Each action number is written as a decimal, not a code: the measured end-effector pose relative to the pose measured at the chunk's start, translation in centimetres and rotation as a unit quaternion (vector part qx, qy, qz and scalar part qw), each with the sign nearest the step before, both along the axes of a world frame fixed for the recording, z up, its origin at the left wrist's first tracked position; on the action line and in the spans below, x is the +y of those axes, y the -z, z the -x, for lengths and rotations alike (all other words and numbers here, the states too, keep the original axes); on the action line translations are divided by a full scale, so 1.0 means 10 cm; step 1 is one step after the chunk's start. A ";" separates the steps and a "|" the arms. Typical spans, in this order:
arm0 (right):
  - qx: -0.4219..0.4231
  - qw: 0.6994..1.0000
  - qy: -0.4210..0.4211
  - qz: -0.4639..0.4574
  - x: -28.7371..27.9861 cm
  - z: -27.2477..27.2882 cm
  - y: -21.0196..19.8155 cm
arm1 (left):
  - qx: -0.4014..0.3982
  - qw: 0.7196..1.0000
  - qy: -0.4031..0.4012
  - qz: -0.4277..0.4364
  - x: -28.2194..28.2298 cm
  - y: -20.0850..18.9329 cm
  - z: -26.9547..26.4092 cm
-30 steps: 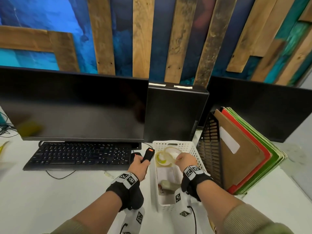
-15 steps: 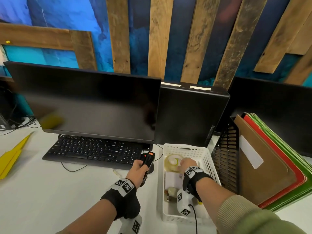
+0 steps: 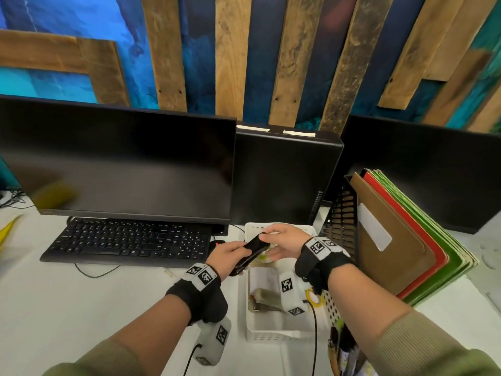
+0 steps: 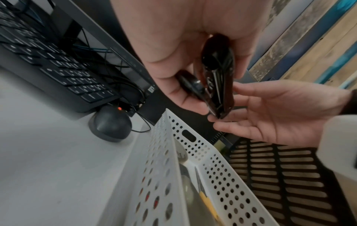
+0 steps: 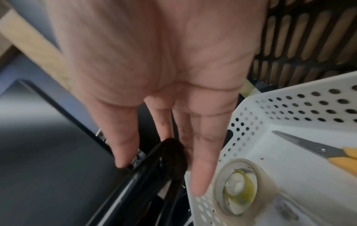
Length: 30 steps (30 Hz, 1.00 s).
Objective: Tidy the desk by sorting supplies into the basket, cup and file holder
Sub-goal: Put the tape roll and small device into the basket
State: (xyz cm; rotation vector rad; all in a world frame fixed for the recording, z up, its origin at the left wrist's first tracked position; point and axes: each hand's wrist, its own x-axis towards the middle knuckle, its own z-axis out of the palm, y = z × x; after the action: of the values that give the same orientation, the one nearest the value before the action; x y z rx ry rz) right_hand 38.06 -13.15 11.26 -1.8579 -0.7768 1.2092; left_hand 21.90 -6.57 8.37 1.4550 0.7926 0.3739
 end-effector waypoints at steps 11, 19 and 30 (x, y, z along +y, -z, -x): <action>0.056 0.988 0.137 0.036 -0.67 -0.06 0.14 | 0.064 0.978 0.135 -0.144 -0.17 0.34 -0.09; -0.113 0.966 0.176 0.154 -0.76 0.19 0.34 | 0.263 0.826 0.349 -0.356 -0.09 0.65 0.23; -0.236 0.922 0.131 0.279 -0.79 0.61 0.61 | 0.303 0.778 0.367 -0.411 -0.13 0.63 0.29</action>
State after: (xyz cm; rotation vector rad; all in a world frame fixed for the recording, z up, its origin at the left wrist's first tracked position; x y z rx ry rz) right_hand 31.96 -21.10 5.17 -2.6894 -0.4171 0.8647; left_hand 18.99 -7.83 2.03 2.6512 0.4713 -0.4595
